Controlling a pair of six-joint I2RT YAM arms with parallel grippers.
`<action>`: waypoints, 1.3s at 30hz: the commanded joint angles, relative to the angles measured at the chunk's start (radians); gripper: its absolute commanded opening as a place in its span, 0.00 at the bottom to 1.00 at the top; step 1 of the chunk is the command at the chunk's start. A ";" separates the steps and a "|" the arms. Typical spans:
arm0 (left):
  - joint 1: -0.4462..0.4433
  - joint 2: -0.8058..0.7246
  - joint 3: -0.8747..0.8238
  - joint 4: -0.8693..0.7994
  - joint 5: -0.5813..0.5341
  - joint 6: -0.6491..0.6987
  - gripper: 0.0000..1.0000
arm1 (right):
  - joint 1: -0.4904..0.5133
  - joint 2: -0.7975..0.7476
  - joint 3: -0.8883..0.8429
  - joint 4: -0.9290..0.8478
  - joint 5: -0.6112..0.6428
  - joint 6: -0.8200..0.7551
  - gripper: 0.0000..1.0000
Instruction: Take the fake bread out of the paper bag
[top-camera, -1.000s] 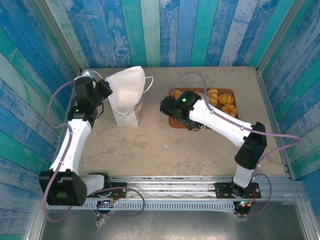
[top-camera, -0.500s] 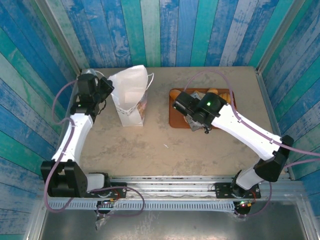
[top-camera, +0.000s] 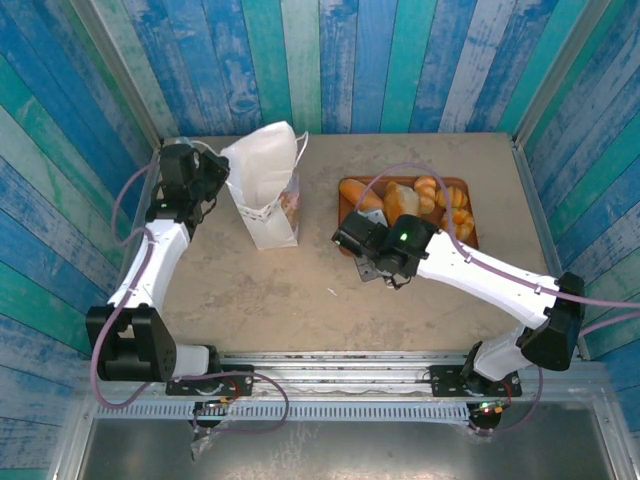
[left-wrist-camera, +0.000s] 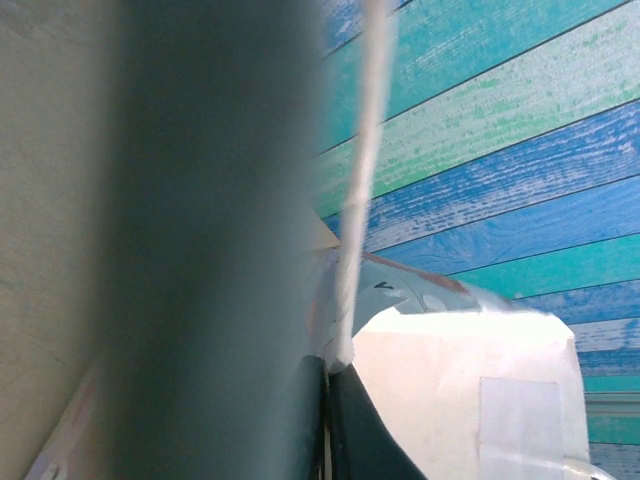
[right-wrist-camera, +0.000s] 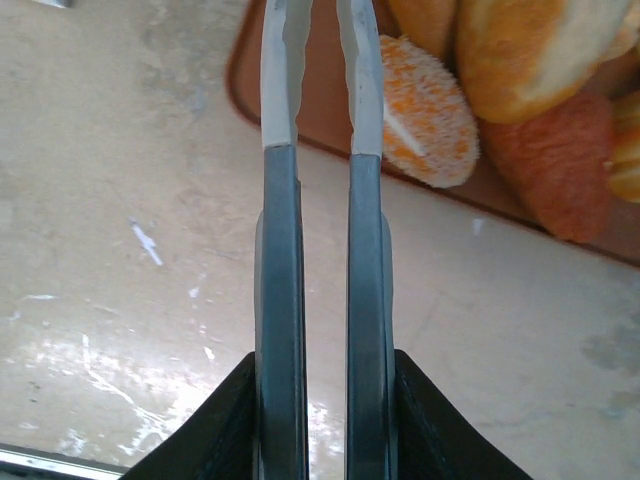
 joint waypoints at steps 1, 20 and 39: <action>0.005 0.017 -0.002 0.044 0.024 -0.022 0.17 | 0.026 -0.026 -0.061 0.130 -0.023 0.094 0.33; 0.006 -0.126 -0.005 -0.040 0.017 0.077 0.94 | 0.081 0.047 -0.185 0.267 -0.021 0.202 0.33; 0.005 -0.473 -0.135 -0.184 -0.125 0.213 0.94 | 0.179 0.183 -0.183 0.420 -0.047 0.025 0.39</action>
